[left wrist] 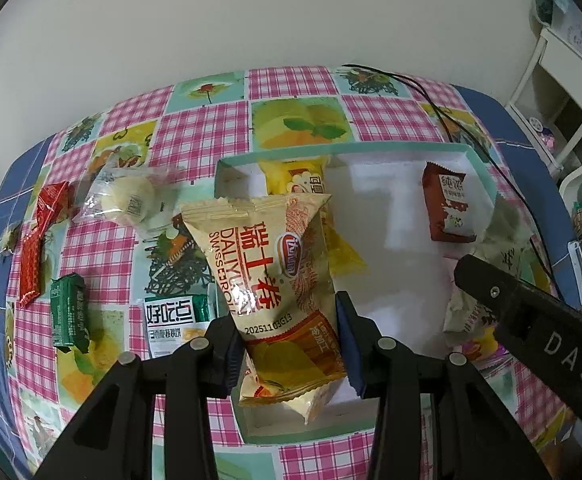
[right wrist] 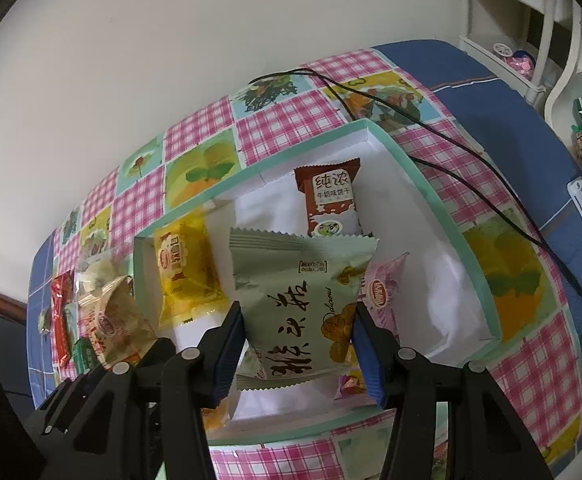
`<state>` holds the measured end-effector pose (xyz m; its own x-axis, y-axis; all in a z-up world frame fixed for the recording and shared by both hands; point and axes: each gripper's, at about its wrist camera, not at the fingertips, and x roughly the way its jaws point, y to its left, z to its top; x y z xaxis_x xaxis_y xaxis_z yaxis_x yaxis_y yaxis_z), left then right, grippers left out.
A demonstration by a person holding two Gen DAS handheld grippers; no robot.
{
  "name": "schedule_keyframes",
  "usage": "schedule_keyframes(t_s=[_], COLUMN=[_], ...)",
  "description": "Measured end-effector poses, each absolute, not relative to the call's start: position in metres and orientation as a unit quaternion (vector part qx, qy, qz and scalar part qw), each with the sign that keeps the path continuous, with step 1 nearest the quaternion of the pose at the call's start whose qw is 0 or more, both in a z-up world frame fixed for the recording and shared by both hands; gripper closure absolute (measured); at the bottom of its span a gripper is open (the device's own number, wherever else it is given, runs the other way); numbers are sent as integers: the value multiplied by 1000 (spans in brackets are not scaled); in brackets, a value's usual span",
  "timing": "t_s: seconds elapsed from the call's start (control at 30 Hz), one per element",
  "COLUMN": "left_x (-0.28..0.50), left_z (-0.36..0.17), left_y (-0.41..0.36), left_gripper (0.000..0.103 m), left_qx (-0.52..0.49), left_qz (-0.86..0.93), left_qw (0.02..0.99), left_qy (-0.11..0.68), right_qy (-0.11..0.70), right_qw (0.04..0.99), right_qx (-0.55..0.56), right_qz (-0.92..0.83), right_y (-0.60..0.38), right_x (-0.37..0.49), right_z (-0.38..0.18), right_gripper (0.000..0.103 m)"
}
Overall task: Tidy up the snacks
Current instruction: 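Carry both packets over the white tray and open both tools to release them, then withdraw both tools from the tray toward the remaining snacks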
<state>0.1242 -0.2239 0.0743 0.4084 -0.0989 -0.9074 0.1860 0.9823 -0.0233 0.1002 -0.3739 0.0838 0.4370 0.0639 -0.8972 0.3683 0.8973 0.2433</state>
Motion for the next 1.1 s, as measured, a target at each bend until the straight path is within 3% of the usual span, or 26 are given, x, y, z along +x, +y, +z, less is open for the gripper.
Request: schedule_keyframes(t_s=[0.43,0.6,0.77,0.93,1.1], left_x=[127,127,128,130,132], left_z=[70,72,71,67,64], left_y=[-222,-222,-219,-210,-201], left_gripper=[60,42,42,33,26], left_qx=[34,34,37,32,21], left_qz=[-88,-89,-80,-60,-45], left_qw=[835,837,836,833,832], left_qy=[541,539,542,549,553], right_qy=[532,537,538,544,544], right_qw=[822,820,819,815,814], right_qx=[188,185,184,185,187], right_qz=[-80,-76,-76,-82,-86], right_y=[-363,-364,-363,-363,-364], right_x=[105,107,107,108,108], right_z=[80,78,78,75,75], right_gripper=[48,48,48,45,36])
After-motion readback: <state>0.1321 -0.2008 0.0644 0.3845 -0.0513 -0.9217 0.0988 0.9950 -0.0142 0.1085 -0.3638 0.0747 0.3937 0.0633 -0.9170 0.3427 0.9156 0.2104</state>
